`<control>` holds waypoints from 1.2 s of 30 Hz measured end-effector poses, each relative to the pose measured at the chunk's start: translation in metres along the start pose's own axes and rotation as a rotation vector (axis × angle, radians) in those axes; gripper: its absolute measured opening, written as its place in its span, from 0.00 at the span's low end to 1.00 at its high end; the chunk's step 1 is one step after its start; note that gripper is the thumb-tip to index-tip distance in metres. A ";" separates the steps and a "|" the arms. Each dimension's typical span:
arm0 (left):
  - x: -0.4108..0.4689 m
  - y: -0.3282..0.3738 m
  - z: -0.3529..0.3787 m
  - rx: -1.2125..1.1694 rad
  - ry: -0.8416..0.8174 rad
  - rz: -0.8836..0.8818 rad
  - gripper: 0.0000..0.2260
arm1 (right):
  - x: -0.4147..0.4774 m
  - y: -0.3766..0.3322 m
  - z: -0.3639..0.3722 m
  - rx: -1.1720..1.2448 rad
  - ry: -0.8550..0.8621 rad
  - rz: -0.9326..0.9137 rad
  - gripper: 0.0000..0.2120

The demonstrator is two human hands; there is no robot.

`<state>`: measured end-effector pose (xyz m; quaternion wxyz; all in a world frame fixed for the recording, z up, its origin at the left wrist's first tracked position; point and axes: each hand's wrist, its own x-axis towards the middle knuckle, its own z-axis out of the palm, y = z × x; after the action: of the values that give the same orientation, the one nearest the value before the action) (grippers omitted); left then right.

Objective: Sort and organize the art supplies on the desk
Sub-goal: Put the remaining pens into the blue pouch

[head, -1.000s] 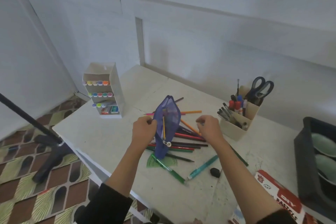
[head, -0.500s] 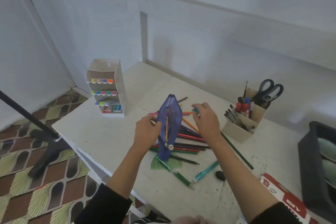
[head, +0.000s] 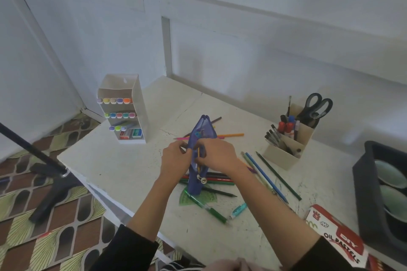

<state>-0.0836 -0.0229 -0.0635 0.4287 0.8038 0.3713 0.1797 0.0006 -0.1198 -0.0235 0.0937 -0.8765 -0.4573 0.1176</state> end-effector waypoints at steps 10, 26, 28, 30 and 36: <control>-0.003 0.001 0.001 -0.061 -0.012 -0.013 0.06 | 0.000 -0.003 0.011 -0.060 0.016 0.031 0.11; -0.005 0.001 0.005 -0.073 -0.012 -0.019 0.04 | -0.073 0.109 0.021 0.142 0.283 0.583 0.07; -0.004 0.000 0.005 -0.073 -0.015 -0.024 0.04 | -0.085 0.123 0.034 0.133 0.190 0.667 0.09; -0.004 0.001 0.005 -0.077 -0.019 -0.025 0.04 | -0.095 0.129 0.044 0.145 0.161 0.693 0.11; -0.007 0.005 0.006 -0.066 -0.015 -0.015 0.05 | -0.099 0.129 0.045 0.032 0.225 0.674 0.07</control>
<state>-0.0824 -0.0331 -0.0626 0.4592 0.7877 0.3678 0.1827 0.0333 -0.2718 -0.0895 0.1130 -0.9841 -0.1272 0.0515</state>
